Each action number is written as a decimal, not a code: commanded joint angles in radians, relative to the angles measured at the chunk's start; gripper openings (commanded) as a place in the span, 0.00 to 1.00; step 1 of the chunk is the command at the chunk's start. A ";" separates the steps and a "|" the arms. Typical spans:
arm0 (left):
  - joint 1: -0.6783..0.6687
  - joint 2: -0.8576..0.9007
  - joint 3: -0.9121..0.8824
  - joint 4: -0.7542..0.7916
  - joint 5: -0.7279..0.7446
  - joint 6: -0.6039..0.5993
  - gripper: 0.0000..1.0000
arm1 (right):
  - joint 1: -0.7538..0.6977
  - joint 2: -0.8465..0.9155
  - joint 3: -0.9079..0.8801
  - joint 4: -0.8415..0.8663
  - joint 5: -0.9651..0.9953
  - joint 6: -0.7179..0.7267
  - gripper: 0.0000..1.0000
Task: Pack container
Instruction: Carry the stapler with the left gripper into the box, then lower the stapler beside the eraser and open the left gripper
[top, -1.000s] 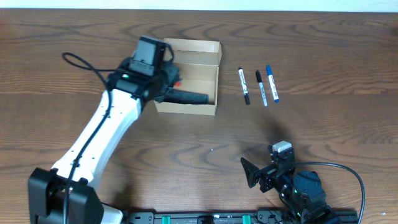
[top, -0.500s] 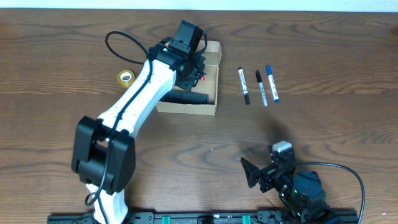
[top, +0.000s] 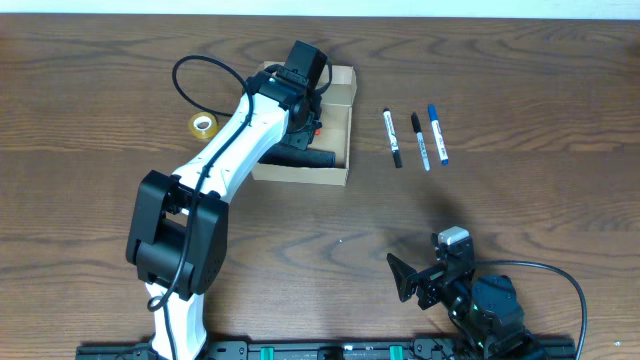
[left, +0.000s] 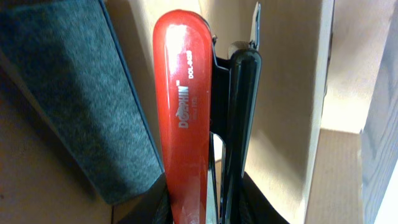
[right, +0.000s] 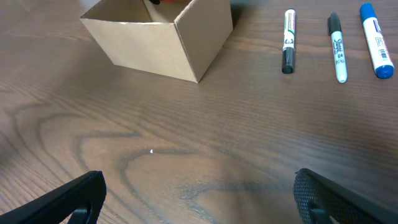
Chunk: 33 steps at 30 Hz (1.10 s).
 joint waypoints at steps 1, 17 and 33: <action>0.006 0.008 0.033 -0.005 -0.060 -0.024 0.06 | 0.010 -0.007 -0.003 0.000 0.002 -0.013 0.99; 0.005 0.055 0.033 -0.016 -0.085 -0.053 0.06 | 0.010 -0.007 -0.003 0.000 0.002 -0.013 0.99; 0.005 0.071 0.033 -0.011 -0.101 -0.053 0.33 | 0.010 -0.007 -0.003 0.000 0.002 -0.013 0.99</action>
